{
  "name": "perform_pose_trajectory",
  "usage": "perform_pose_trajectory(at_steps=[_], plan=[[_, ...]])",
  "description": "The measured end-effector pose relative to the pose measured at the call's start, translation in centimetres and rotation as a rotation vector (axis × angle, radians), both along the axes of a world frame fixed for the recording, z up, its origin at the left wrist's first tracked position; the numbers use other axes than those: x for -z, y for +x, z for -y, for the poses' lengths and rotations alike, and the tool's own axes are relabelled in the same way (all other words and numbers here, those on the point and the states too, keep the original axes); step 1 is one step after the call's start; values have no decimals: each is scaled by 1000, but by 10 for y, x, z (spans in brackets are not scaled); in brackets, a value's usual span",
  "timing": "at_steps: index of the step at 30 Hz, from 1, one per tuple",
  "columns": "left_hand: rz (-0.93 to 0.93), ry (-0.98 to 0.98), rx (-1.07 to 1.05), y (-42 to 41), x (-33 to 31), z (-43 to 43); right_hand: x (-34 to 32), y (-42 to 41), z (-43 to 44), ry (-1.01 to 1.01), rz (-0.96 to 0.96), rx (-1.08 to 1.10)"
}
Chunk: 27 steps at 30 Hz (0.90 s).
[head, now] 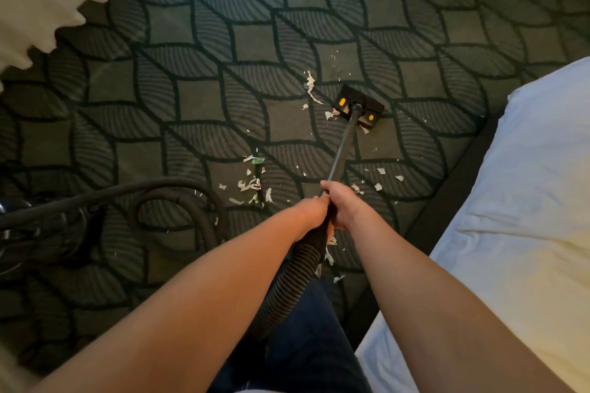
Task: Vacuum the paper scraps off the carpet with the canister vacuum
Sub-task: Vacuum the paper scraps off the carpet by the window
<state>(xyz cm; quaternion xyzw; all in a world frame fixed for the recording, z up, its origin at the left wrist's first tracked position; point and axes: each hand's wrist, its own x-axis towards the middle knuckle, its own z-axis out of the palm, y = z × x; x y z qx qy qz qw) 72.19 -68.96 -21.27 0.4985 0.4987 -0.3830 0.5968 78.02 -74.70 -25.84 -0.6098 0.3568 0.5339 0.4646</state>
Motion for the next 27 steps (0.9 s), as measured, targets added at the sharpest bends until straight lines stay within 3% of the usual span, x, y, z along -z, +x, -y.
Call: perform_pose_trajectory(at_steps=[6, 12, 18, 27], plan=[[-26, 28, -39, -4, 15, 15, 24, -4, 20, 65, -59, 55], [-124, 72, -92, -20, 19, 37, 41, -10, 31, 100, -46, 256], [-141, 104, -114, -61, 16, 65, 41, -44, 46, -3, -15, 139], [-108, 72, -136, -86, 17, 63, 35, -68, 44, -64, 50, 136]])
